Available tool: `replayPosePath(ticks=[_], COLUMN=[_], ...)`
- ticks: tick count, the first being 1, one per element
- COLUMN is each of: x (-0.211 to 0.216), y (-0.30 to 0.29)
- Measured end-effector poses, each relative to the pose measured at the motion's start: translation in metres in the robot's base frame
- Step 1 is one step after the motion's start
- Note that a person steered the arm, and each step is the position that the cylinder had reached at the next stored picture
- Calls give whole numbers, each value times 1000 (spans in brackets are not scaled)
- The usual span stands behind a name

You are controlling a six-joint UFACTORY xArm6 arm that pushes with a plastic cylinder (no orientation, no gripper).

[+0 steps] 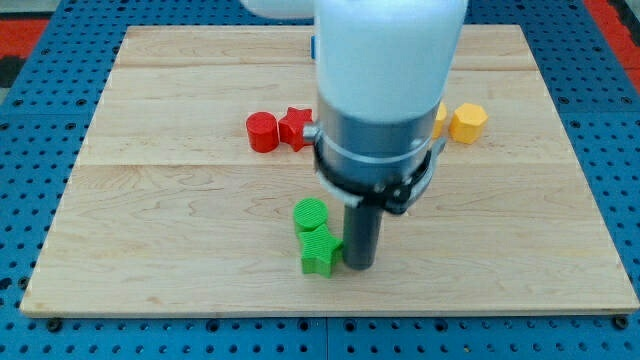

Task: Place the red circle above the green circle

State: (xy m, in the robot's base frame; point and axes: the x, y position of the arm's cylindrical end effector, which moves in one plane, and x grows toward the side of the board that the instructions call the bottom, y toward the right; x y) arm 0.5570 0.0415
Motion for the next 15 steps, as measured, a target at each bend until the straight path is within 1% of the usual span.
replayPosePath(ticks=[1, 2, 3, 4, 6, 7, 9, 10, 11, 12, 13, 14, 15], x=[-46, -99, -136, -186, -239, -198, -123, -118, -116, -116, -110, -69, -68], y=[15, 0, -41, -55, -139, -126, -73, -83, -113, -161, -223, -190, -128])
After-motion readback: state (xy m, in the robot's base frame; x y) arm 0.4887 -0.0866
